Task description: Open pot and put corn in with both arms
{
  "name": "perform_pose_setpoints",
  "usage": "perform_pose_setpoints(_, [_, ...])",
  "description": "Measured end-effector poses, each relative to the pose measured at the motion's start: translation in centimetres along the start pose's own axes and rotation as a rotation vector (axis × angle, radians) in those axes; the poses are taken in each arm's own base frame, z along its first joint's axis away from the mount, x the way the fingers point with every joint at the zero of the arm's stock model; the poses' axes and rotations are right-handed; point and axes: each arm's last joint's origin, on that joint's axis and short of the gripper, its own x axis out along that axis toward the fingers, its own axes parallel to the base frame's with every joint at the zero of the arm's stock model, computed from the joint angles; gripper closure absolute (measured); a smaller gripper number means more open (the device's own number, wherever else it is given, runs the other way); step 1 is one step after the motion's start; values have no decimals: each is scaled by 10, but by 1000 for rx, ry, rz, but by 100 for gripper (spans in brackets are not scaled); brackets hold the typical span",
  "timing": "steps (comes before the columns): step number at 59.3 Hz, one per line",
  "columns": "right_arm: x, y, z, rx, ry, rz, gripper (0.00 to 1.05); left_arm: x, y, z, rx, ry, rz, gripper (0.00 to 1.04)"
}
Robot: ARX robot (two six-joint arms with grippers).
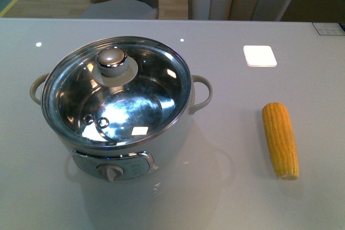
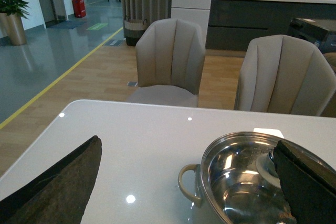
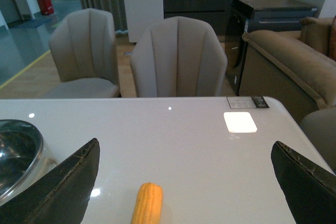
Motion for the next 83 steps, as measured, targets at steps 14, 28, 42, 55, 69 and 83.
perform_pose_setpoints(14, [0,0,0,0,0,0,9,0,0,0,0,0,0,7])
perform_pose_setpoints(28, [0,0,0,0,0,0,9,0,0,0,0,0,-1,7])
perform_pose_setpoints(42, [0,0,0,0,0,0,9,0,0,0,0,0,0,7])
perform_pose_setpoints(55, [0,0,0,0,0,0,9,0,0,-1,-41,201,58,7])
perform_pose_setpoints(69, [0,0,0,0,0,0,9,12,-7,-2,-57,478,49,7])
perform_pose_setpoints(83, [0,0,0,0,0,0,9,52,-15,11,-31,411,15,7])
